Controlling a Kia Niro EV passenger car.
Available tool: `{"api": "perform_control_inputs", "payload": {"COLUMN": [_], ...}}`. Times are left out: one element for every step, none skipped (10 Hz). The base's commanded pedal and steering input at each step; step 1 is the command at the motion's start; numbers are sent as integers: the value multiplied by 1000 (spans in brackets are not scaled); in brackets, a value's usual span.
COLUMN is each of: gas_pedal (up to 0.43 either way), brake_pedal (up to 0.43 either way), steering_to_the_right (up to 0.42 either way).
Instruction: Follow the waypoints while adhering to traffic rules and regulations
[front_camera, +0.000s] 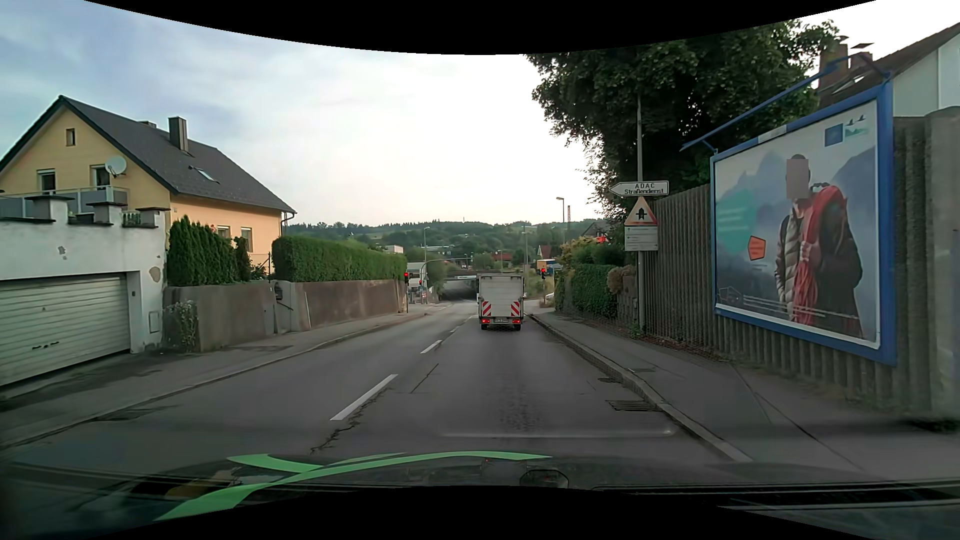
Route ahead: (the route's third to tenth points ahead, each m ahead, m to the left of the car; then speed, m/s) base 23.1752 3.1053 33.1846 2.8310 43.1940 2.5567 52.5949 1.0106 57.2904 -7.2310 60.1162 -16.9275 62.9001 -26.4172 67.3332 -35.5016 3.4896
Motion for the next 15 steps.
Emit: {"api": "perform_control_inputs", "payload": {"gas_pedal": [0, 0, 0, 0, 0, 0, 0, 0, 0, 0, 0, 0, 0, 0, 0], "brake_pedal": [207, 213, 207, 201, 201, 201, 201, 201, 201, 201, 207, 207, 207, 207, 201], "steering_to_the_right": [-16, -16, -13, -11, -11, -11, -11, -11, -11, -11, -10, -10, -10, -10, -8]}}
